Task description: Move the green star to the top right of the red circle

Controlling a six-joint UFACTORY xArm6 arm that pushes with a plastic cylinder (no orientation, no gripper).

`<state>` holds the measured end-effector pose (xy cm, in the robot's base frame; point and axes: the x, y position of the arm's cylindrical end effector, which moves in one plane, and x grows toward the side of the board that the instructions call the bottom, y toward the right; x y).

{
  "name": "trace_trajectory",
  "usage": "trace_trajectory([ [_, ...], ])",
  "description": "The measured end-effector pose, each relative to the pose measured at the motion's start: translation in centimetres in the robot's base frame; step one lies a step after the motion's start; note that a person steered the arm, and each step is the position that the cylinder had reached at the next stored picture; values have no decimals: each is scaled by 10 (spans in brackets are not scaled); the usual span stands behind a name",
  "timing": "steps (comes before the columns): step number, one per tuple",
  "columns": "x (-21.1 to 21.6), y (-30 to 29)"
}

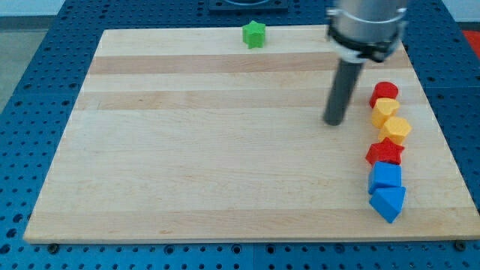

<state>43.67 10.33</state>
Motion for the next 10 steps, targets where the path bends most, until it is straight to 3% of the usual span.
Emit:
trace_trajectory([
  [3, -86, -214],
  [4, -140, -257],
  [5, -197, -264],
  [6, -245, -224],
  [10, -205, -43],
])
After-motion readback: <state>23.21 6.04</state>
